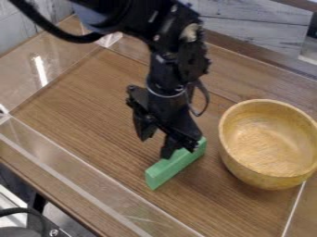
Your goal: Remove the green block from inside the brown bowl and put it on the table
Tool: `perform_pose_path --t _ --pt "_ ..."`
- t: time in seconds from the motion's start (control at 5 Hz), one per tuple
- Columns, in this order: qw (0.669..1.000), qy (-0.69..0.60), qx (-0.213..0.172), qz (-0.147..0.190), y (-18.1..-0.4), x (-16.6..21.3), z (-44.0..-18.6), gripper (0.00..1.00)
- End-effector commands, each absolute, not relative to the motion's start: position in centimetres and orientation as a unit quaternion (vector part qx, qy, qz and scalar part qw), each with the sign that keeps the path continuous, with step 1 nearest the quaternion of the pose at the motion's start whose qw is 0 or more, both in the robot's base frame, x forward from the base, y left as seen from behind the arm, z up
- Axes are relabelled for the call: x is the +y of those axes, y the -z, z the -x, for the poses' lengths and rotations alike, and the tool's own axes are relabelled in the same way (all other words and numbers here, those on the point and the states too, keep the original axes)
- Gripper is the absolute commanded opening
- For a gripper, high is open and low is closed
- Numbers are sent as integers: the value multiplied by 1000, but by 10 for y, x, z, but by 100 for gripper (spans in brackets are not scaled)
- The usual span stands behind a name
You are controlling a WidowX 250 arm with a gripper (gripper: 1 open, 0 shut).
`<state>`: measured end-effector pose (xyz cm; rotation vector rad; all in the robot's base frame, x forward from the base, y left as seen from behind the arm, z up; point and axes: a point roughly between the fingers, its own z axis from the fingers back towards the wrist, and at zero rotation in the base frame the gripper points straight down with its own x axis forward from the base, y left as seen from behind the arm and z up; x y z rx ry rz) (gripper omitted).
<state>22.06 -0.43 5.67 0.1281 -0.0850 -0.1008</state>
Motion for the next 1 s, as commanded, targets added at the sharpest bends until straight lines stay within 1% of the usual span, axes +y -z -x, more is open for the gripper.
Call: perform_pose_path --t 0.0,0.2,0.6,0.8 --pt "996 27 -59 -62 -61 -5 -219 100" --pt "996 6 -59 -61 -61 -7 -212 100" --pt "996 13 -66 -51 -69 -6 -235 100" --pt "996 -27 -66 -48 -60 -6 -242 100"
